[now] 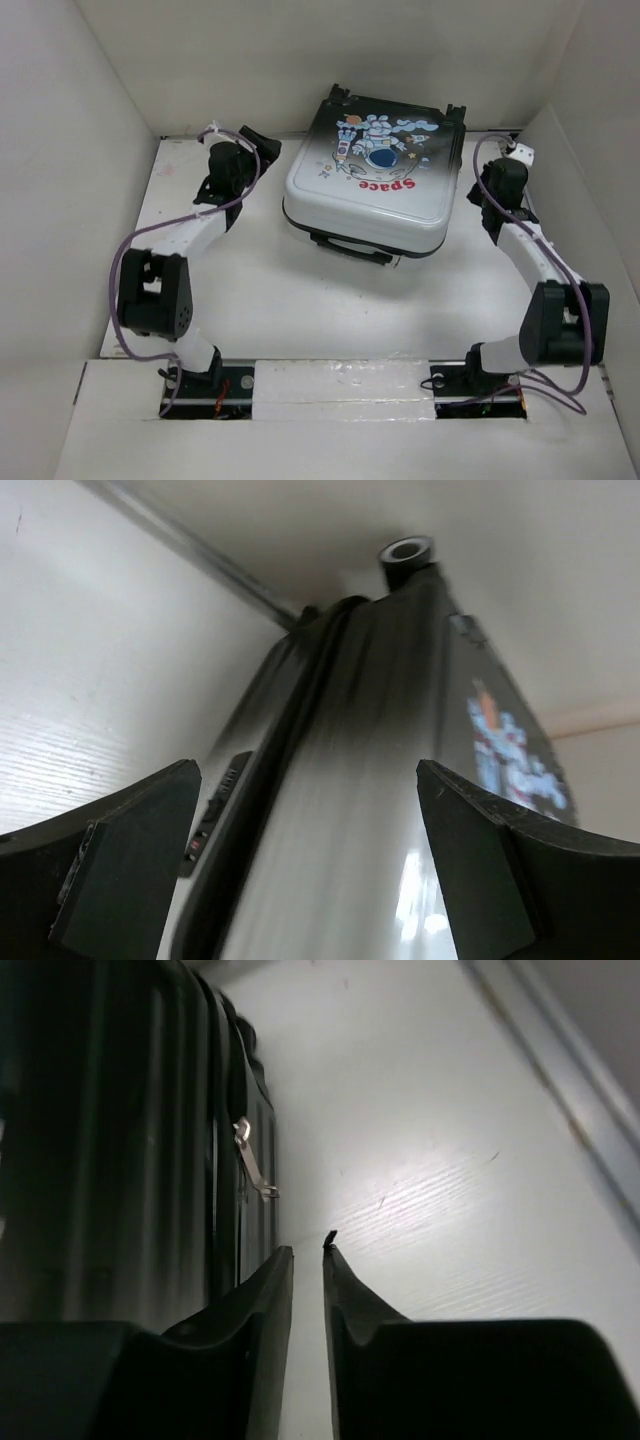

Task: Pack the luggage

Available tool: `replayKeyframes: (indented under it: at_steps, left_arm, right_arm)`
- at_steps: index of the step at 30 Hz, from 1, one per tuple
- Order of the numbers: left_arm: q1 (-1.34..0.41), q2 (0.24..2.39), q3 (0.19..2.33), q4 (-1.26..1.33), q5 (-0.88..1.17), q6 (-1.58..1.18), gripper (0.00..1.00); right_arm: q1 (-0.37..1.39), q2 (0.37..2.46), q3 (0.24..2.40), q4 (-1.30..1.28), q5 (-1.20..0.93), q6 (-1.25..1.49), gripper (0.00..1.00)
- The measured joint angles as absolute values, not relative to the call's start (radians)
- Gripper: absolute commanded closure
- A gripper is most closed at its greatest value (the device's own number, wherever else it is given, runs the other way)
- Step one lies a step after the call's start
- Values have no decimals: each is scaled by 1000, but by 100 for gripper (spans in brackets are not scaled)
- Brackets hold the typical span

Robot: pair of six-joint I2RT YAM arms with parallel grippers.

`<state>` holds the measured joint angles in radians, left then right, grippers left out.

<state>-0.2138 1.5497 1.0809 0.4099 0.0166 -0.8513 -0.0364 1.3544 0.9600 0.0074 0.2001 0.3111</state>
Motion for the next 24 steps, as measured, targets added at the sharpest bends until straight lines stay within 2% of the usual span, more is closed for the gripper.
replayKeyframes:
  at_steps: [6,12,17,24]
  left_arm:
    - [-213,1741,1119,392,55,-867,16]
    - [-220,1850,1116,403,68,-915,17]
    - [-212,1787,952,522,10,-960,17]
    - [-210,1558,658,590,-171,-1009,17]
  right_arm:
    - [-27,1520,1001,16,27,321,72]
    - [31,1575,1051,24,15,258,72]
    - [81,1606,1066,65,20,224,72]
    - [169,1683,1122,128,33,189,72]
